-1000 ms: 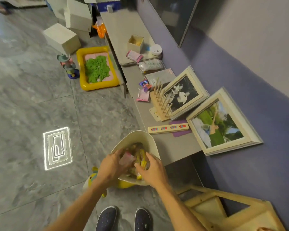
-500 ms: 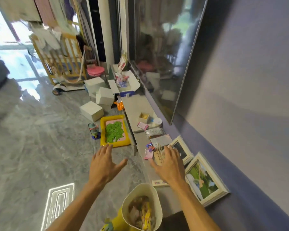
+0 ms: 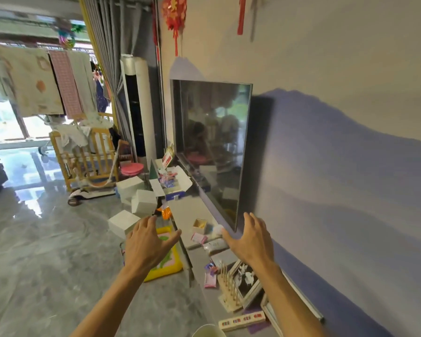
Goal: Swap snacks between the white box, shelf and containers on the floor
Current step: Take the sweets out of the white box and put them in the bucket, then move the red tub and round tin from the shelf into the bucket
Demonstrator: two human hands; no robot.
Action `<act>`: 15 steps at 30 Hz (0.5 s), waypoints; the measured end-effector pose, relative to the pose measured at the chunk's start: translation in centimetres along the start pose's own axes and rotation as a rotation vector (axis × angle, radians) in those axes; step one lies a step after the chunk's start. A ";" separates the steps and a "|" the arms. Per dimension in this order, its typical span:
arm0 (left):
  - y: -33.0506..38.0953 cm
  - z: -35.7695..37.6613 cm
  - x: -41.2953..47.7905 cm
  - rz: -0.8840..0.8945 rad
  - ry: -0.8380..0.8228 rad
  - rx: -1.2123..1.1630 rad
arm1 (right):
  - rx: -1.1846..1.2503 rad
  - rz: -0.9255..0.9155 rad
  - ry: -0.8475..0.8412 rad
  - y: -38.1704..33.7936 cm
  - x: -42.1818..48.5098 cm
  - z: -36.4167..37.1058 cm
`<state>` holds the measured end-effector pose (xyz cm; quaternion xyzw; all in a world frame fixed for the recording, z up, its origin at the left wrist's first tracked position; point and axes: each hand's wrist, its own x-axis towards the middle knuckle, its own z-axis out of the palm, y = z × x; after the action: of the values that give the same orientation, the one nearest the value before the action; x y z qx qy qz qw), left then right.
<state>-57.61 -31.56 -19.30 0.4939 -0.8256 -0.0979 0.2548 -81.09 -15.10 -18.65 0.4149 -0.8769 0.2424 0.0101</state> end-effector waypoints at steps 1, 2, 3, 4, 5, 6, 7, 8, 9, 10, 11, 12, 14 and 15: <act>0.1 0.1 0.1 0.023 0.005 -0.013 | -0.008 0.012 0.011 -0.1 -0.4 -0.2; 0.2 0.2 0.1 0.047 0.007 -0.021 | -0.018 0.024 0.025 0.0 -0.8 -0.4; 0.5 0.4 0.1 0.073 -0.002 -0.021 | -0.031 0.046 0.041 0.0 -1.3 -0.5; 0.8 0.5 0.0 0.103 -0.022 -0.009 | -0.041 0.073 0.056 0.0 -1.8 -0.7; 1.2 0.6 0.0 0.138 -0.047 -0.001 | -0.050 0.104 0.066 0.0 -2.4 -0.8; 1.5 0.8 0.1 0.174 -0.076 -0.003 | -0.060 0.136 0.076 0.1 -3.1 -1.1; 2.0 0.9 0.2 0.213 -0.105 -0.011 | -0.071 0.173 0.084 0.2 -4.0 -1.3; 2.4 0.9 0.2 0.252 -0.129 -0.019 | -0.083 0.209 0.096 0.2 -4.9 -1.6; 2.9 1.1 0.1 0.289 -0.147 -0.025 | -0.096 0.245 0.110 0.3 -5.9 -1.9; 3.4 1.1 -0.1 0.323 -0.162 -0.033 | -0.111 0.280 0.125 0.5 -7.0 -2.2; 3.8 1.2 -0.4 0.357 -0.181 -0.044 | -0.130 0.319 0.140 0.5 -8.2 -2.5; 4.2 1.3 -0.8 0.395 -0.202 -0.059 | -0.150 0.359 0.148 0.7 -9.5 -2.8; 5.1 1.6 -2.0 0.469 -0.246 -0.097 | -0.184 0.429 0.166 1.0 -12.4 -3.4; 5.6 1.8 -2.7 0.505 -0.269 -0.116 | -0.199 0.465 0.178 1.1 -14.0 -3.8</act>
<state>-61.76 -26.65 -19.38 0.2400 -0.9418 -0.1431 0.1870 -73.42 -2.81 -18.82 0.1763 -0.9639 0.1861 0.0719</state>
